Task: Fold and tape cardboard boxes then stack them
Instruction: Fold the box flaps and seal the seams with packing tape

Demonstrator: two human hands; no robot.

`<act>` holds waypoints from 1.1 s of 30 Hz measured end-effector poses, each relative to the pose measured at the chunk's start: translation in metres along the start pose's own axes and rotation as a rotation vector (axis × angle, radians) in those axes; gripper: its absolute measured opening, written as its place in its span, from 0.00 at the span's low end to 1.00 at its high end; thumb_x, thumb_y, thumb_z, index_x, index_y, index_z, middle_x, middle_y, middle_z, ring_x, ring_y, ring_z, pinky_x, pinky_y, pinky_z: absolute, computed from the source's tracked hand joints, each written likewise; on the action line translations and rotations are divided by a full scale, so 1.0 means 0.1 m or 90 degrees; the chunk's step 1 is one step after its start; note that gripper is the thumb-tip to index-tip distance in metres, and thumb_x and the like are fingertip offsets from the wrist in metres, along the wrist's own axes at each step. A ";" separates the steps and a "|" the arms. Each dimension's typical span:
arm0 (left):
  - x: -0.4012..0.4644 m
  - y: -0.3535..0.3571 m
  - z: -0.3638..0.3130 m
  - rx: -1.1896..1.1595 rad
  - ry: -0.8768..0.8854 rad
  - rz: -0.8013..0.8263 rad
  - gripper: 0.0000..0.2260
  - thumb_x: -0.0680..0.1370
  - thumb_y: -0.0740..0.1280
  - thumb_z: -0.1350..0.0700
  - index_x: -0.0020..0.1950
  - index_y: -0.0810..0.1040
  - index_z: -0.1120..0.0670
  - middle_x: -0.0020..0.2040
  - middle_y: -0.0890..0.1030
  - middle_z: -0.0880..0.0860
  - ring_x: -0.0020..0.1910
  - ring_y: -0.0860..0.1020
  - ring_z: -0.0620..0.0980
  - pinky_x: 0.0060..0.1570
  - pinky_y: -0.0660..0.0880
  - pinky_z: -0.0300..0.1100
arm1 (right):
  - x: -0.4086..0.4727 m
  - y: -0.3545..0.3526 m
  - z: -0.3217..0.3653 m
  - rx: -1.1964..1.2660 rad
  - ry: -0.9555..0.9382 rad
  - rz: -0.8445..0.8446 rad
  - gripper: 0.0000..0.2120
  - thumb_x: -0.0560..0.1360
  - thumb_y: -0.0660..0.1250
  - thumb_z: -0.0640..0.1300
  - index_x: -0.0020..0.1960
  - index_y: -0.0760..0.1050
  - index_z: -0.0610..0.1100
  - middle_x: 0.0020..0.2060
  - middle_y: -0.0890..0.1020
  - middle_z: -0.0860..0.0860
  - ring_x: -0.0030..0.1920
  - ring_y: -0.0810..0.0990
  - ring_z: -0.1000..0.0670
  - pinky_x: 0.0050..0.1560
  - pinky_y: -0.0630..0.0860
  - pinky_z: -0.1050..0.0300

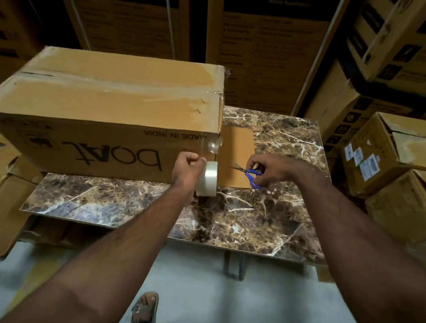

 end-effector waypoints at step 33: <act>0.11 -0.07 -0.02 -0.040 -0.124 0.199 0.06 0.82 0.66 0.52 0.52 0.78 0.54 0.46 0.80 0.52 0.43 0.76 0.51 0.37 0.73 0.44 | 0.36 -0.25 0.37 0.180 0.004 0.115 0.12 0.77 0.69 0.31 0.59 0.81 0.36 0.39 0.85 0.45 0.29 0.77 0.55 0.29 0.75 0.64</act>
Point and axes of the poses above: each hand's wrist, its own x-axis towards the middle knuckle, its own y-axis out of the palm, z = x × y, the point moved 4 cm from there along x, towards the middle knuckle
